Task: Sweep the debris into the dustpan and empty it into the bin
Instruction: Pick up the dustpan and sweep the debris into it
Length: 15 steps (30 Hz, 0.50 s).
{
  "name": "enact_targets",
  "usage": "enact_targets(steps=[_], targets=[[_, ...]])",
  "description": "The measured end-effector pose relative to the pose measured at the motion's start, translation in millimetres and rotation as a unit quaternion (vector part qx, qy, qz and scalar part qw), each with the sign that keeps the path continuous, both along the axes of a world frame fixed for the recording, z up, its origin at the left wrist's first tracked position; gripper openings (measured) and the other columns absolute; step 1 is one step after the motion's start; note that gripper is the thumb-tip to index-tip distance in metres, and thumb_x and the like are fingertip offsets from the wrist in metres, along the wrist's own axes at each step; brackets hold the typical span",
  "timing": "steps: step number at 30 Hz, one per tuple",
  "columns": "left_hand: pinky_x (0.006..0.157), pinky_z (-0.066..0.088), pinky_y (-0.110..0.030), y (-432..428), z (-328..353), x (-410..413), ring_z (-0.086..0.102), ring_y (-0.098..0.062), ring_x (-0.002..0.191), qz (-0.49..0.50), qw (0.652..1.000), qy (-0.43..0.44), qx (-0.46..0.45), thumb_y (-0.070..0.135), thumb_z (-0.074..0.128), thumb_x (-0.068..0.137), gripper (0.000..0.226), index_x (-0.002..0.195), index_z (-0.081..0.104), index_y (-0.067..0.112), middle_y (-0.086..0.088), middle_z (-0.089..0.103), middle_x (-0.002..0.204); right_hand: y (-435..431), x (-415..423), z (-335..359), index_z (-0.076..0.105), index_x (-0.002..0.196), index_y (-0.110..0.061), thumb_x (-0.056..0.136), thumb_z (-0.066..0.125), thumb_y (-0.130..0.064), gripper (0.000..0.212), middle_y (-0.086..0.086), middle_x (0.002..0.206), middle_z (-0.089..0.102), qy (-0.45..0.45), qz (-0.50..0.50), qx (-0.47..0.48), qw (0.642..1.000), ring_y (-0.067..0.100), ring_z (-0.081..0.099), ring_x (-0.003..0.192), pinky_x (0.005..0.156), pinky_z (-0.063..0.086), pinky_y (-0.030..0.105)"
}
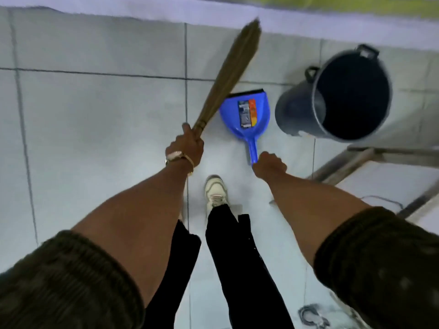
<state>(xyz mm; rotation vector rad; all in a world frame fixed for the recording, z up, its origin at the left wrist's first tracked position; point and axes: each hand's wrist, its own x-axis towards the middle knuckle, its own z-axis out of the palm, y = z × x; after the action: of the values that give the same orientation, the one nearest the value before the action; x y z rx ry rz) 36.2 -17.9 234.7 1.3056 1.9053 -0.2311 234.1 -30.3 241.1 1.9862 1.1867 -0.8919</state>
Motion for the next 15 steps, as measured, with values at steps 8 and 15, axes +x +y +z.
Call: enact_targets(steps=[8,15], targets=[[0.075,0.043,-0.045,29,-174,32,0.058,-0.046,0.098,-0.032,0.998,0.008,0.054,0.026,0.045,0.091,0.034,0.119,0.042,0.006,-0.024,0.059,0.113,7,38,-196,0.028,0.145,-0.003,0.088,0.063,-0.037,0.076,0.014,0.148,0.037,-0.003,-0.117,0.074,0.99,0.031,0.033,0.139,0.113,0.031,0.047],[0.061,0.037,-0.038,15,-248,19,0.049,-0.033,0.065,-0.106,0.989,-0.038,0.098,0.019,0.042,0.086,0.037,0.121,0.031,0.016,-0.012,0.052,0.083,26,48,-267,0.039,0.134,-0.004,0.091,0.058,-0.015,0.048,0.016,0.137,0.052,0.07,-0.24,0.201,0.947,0.035,0.049,0.128,0.105,0.041,0.043]])
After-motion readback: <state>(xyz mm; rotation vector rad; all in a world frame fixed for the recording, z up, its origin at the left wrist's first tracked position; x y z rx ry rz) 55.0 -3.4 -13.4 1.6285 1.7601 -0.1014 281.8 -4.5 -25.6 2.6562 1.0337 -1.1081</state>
